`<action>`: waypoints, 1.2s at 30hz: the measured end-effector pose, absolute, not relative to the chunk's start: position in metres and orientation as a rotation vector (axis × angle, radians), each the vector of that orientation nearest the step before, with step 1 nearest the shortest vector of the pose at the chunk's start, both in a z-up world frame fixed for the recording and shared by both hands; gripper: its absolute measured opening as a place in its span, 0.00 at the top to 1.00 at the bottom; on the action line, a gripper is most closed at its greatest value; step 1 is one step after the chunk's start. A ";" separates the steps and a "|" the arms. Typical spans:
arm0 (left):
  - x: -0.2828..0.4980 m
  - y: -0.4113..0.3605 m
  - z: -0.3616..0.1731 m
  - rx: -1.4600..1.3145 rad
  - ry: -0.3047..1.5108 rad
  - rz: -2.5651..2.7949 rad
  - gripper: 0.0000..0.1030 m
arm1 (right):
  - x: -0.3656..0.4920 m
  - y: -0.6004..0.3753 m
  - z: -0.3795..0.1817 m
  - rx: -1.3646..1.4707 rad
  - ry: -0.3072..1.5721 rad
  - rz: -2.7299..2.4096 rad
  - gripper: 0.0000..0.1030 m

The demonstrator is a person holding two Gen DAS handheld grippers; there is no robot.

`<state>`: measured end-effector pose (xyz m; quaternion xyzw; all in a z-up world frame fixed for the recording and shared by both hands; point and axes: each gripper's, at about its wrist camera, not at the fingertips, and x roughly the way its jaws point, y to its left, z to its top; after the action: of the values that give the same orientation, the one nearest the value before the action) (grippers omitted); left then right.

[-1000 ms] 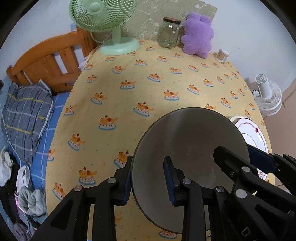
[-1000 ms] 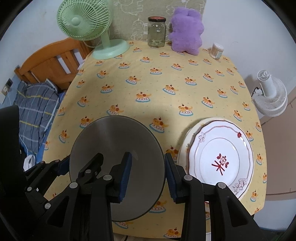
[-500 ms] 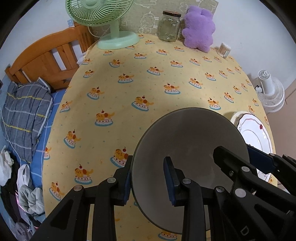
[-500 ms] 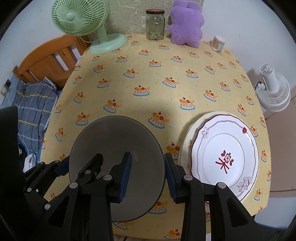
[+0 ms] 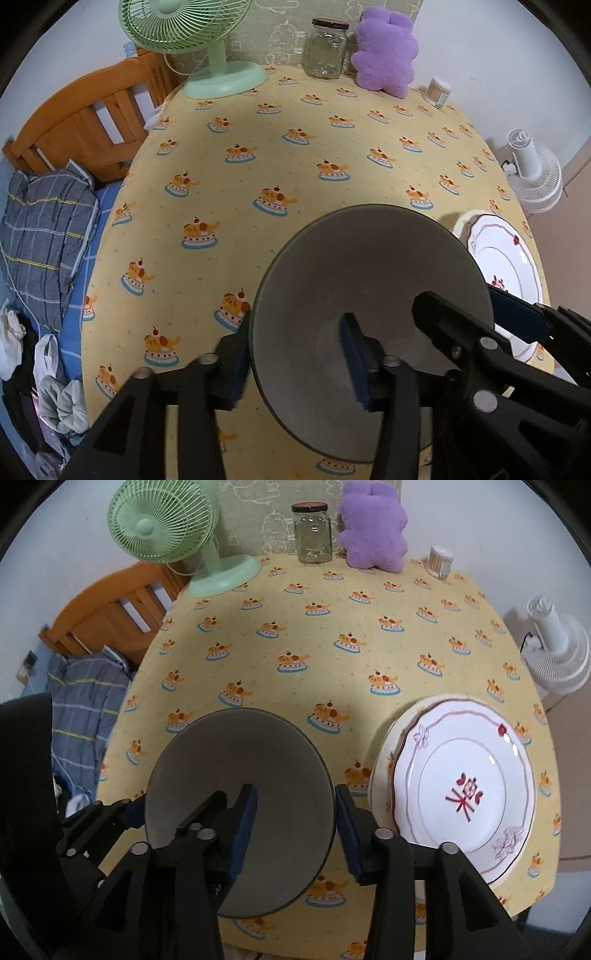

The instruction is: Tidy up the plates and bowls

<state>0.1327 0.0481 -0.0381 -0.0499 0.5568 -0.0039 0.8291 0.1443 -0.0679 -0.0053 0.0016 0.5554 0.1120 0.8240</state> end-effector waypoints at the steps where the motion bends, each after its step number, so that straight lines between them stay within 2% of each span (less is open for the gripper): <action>1: 0.131 0.049 -0.037 -0.108 1.178 -0.010 0.40 | 0.143 -0.070 -0.005 0.007 1.182 0.225 0.39; 3: 0.127 0.052 -0.032 -0.106 1.166 -0.012 0.35 | 0.141 -0.074 -0.003 0.019 1.175 0.209 0.28; 5: 0.125 0.053 -0.029 -0.101 1.160 -0.007 0.24 | 0.140 -0.078 -0.002 0.028 1.173 0.206 0.26; 10: 0.123 0.056 -0.028 -0.112 1.168 -0.007 0.18 | 0.142 -0.090 -0.004 0.079 1.192 0.214 0.24; 27: 0.129 0.048 -0.038 -0.168 1.237 0.164 0.18 | 0.174 -0.113 -0.042 0.187 1.293 0.385 0.24; 31: 0.129 0.046 -0.042 -0.173 1.244 0.207 0.18 | 0.179 -0.110 -0.048 0.205 1.315 0.446 0.34; 33: 0.130 0.044 -0.043 -0.158 1.242 0.225 0.19 | 0.181 -0.108 -0.052 0.219 1.327 0.482 0.47; 36: 0.132 0.042 -0.045 -0.156 1.242 0.217 0.20 | 0.182 -0.104 -0.055 0.199 1.343 0.487 0.57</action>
<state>0.1318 0.0417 -0.0450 -0.0728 0.5802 0.1013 0.8049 0.1822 -0.1042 -0.0548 0.0911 0.6148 0.2230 0.7510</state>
